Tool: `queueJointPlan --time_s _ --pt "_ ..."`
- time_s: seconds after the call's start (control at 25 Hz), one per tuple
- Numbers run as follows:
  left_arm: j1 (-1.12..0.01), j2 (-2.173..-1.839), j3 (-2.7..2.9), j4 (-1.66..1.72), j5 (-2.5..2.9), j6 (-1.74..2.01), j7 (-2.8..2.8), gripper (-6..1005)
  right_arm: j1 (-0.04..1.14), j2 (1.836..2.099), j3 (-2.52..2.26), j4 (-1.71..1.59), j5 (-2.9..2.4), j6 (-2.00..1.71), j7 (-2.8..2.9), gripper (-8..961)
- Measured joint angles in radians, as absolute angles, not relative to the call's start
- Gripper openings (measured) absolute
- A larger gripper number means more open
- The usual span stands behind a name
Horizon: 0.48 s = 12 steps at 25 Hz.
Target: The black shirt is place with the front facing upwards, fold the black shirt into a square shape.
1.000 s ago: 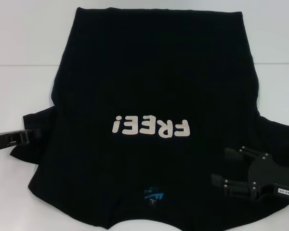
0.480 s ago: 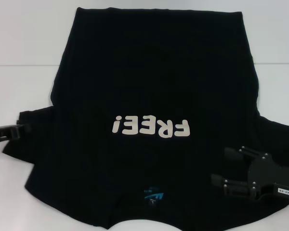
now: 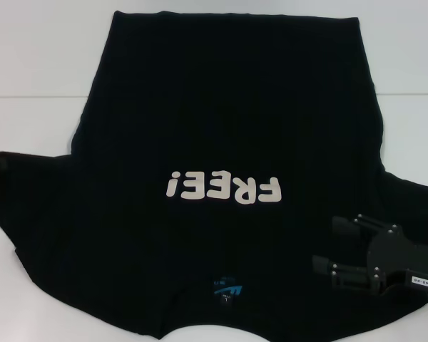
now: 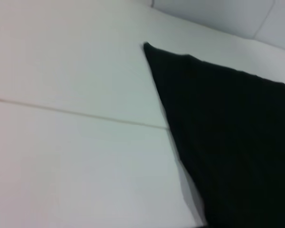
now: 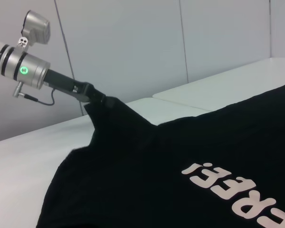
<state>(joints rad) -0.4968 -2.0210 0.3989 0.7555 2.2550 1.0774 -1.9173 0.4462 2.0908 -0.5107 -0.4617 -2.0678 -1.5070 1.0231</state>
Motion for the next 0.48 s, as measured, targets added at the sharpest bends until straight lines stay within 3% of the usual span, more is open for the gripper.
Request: queueJointPlan --time_s 0.48 --pt "-0.542 -2.02 0.408 0.852 2.249 1.245 -2.196 13 0.446 2.092 -0.511 -0.462 -2.068 -1.508 1.023 917"
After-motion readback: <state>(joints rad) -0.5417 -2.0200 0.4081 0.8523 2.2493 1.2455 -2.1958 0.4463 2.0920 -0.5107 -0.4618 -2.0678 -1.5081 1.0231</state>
